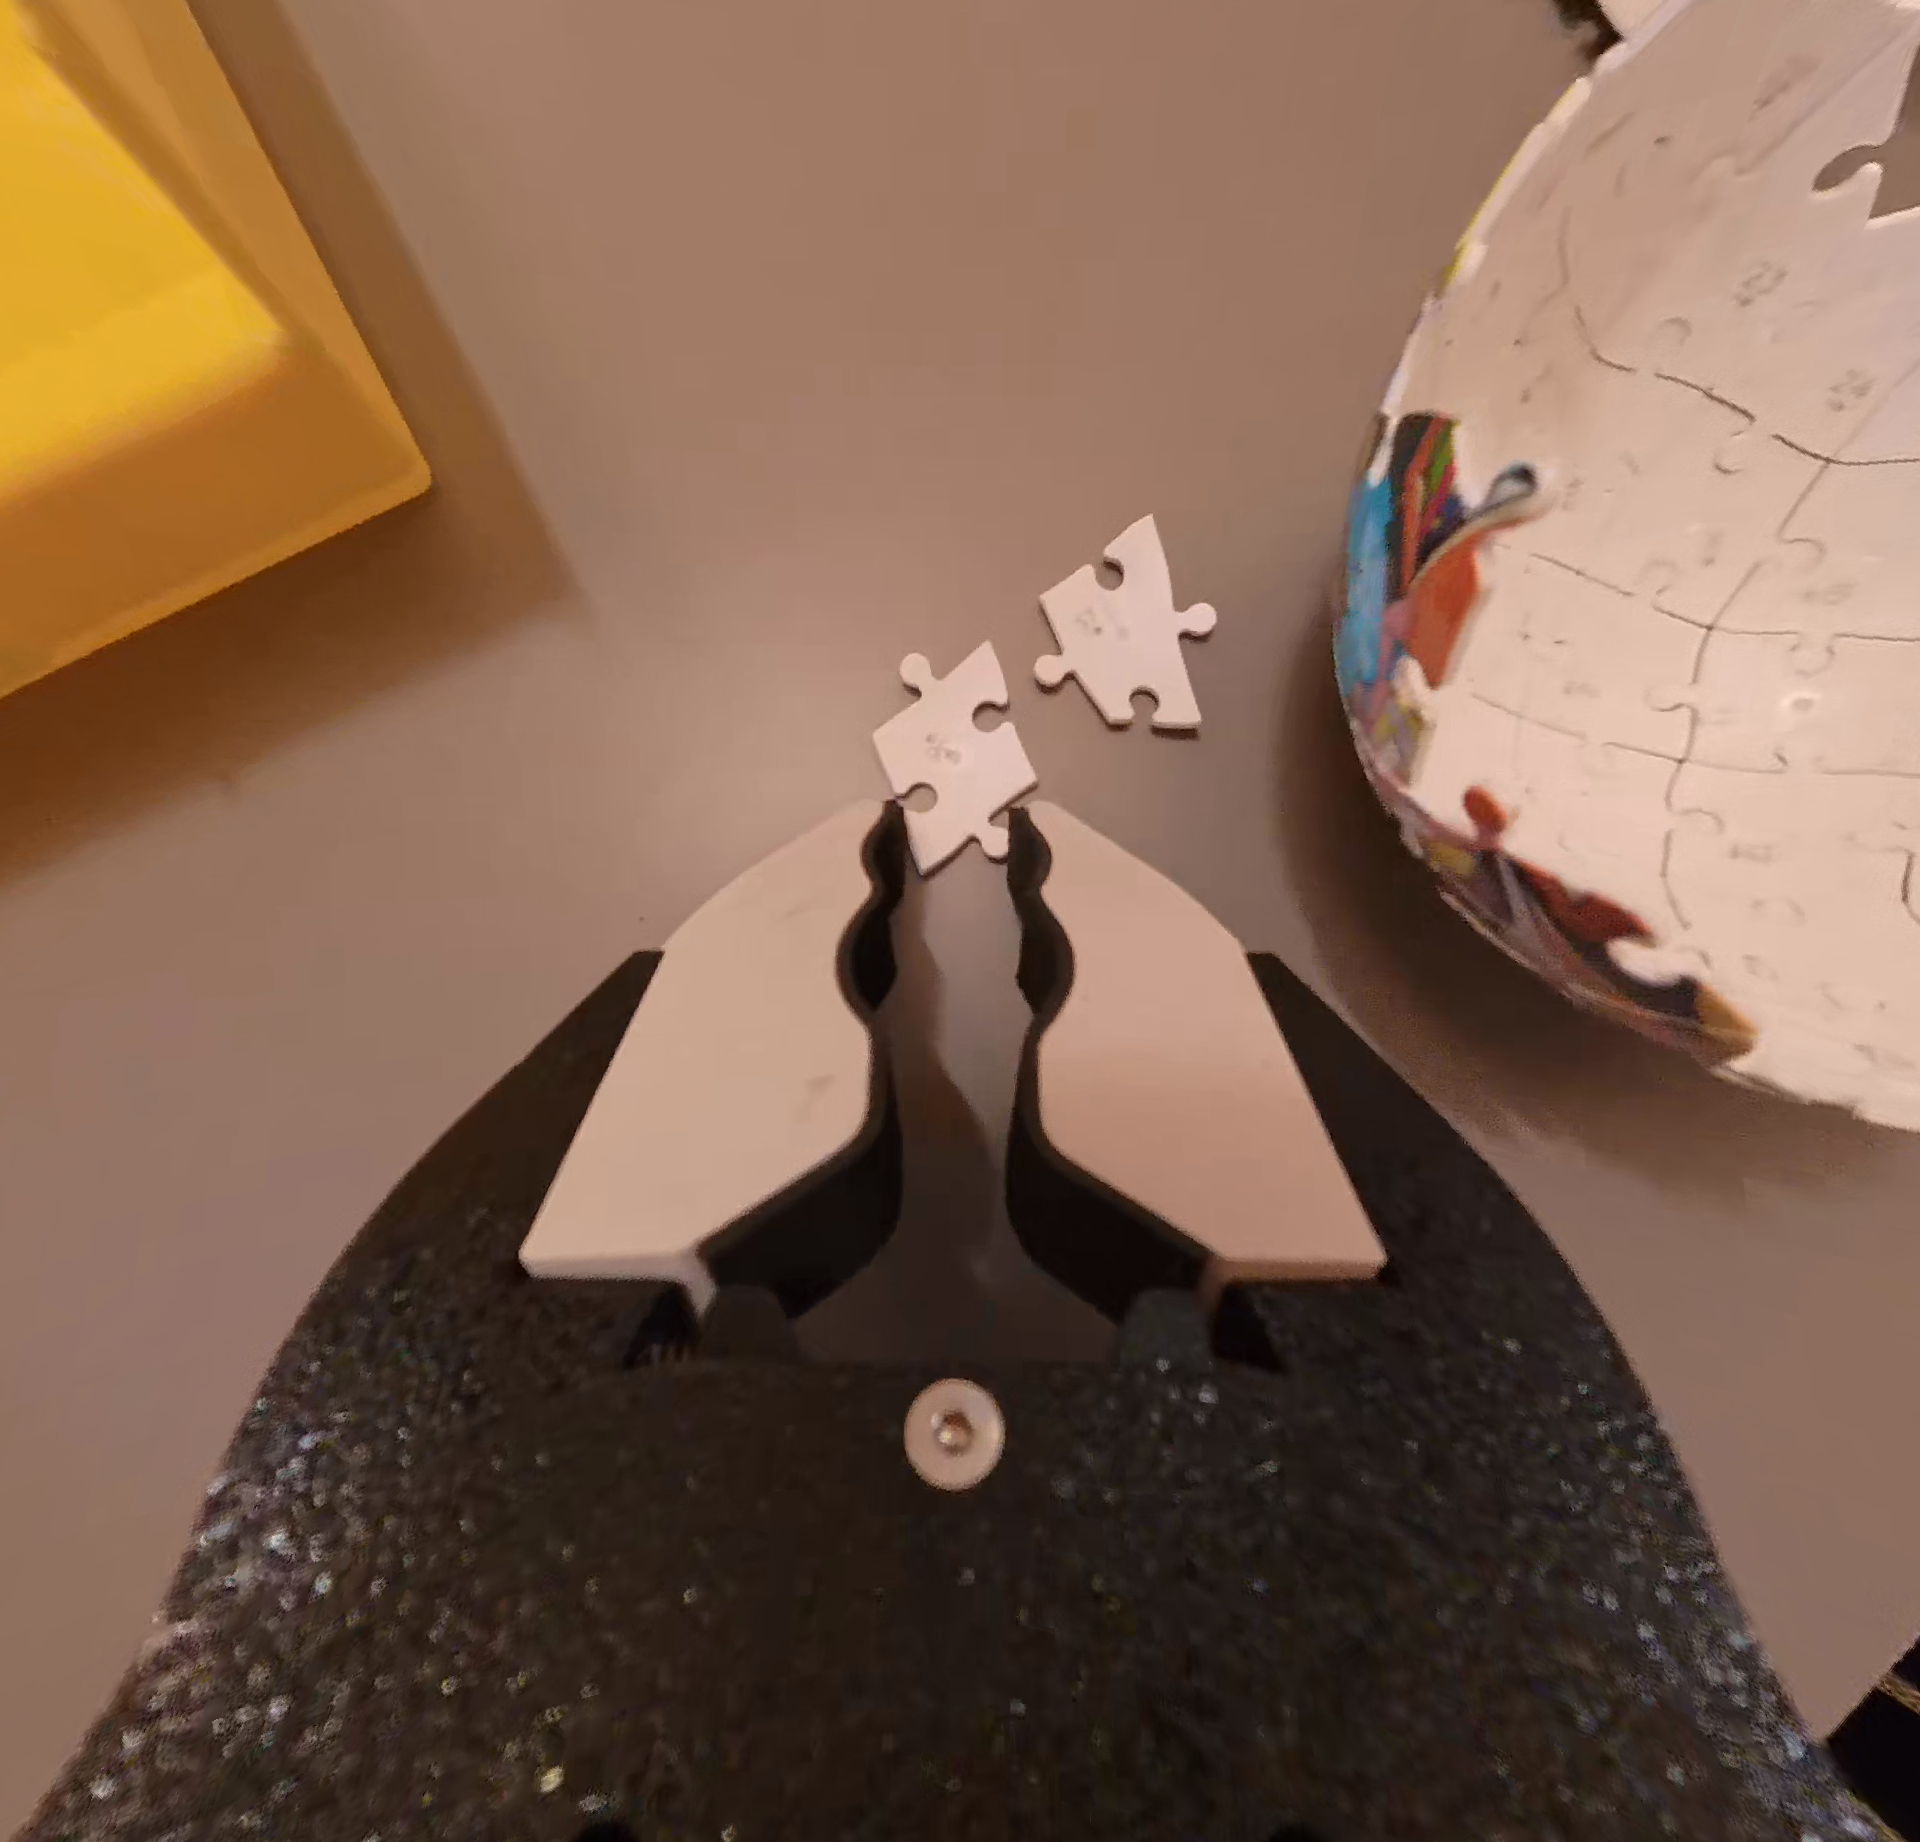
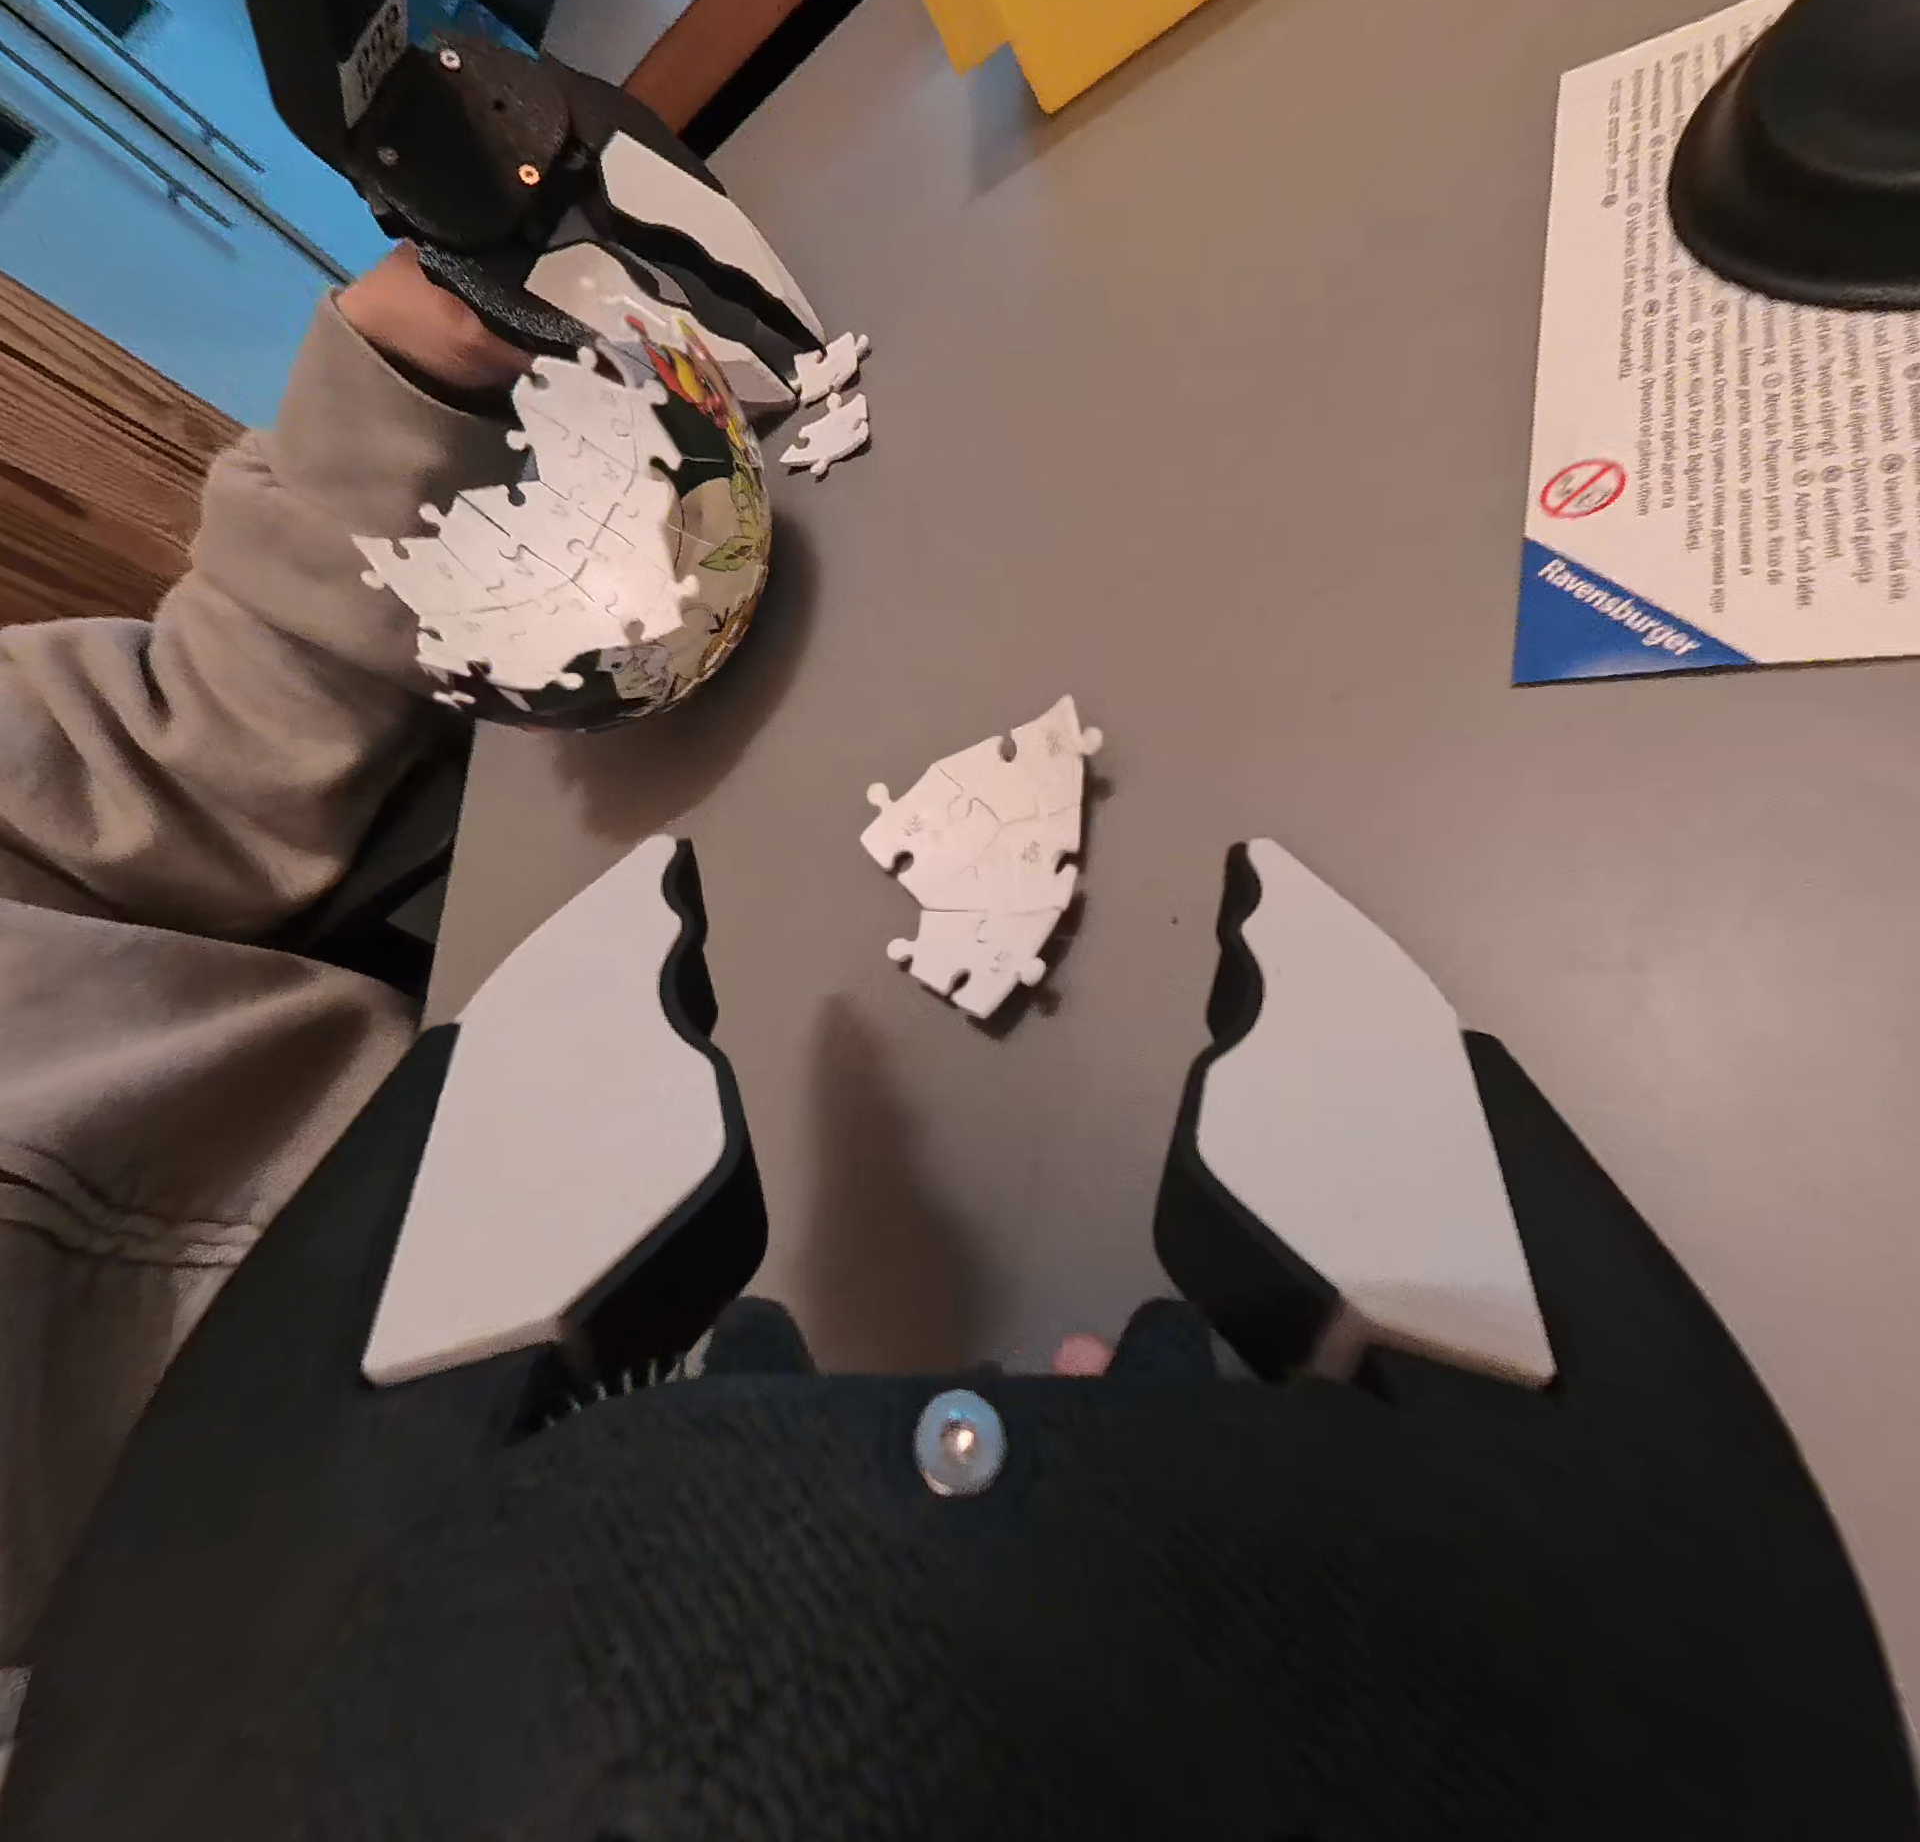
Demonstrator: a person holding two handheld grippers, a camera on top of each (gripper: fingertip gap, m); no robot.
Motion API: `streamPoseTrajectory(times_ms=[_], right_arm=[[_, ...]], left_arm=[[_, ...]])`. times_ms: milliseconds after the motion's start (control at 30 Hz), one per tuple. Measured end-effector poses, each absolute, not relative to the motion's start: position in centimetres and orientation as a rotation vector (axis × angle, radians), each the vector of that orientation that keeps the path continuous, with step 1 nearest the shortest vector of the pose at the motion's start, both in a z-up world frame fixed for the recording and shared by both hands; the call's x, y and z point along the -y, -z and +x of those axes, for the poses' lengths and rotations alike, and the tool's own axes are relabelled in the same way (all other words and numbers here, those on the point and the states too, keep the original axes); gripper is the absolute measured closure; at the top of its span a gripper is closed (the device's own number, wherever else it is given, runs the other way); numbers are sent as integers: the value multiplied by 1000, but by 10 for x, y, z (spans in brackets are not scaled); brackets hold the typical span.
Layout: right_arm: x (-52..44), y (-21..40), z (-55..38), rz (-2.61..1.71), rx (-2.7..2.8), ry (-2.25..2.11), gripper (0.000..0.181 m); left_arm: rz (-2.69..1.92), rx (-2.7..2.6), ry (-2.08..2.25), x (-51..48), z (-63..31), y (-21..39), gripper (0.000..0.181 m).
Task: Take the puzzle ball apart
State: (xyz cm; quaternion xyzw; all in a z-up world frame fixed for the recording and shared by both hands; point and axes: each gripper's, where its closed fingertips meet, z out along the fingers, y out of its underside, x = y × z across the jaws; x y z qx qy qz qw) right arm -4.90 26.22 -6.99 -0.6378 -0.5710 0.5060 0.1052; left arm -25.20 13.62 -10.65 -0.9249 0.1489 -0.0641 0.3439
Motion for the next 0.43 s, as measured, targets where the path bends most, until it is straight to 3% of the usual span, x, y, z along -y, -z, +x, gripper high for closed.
streamPoseTrajectory(times_ms=[33,200,433], right_arm=[[-264,68,-49,-1854,1690,-1460,83],[-286,27,-55,-1618,1608,-1293,81],[-252,-25,-105,-1404,1738,-1214,108]], left_arm=[[-2389,-395,165,-136,-253,106,163],[-2411,-482,-11,-122,-268,96,163],[-2312,-651,-253,-105,-264,39,163]])
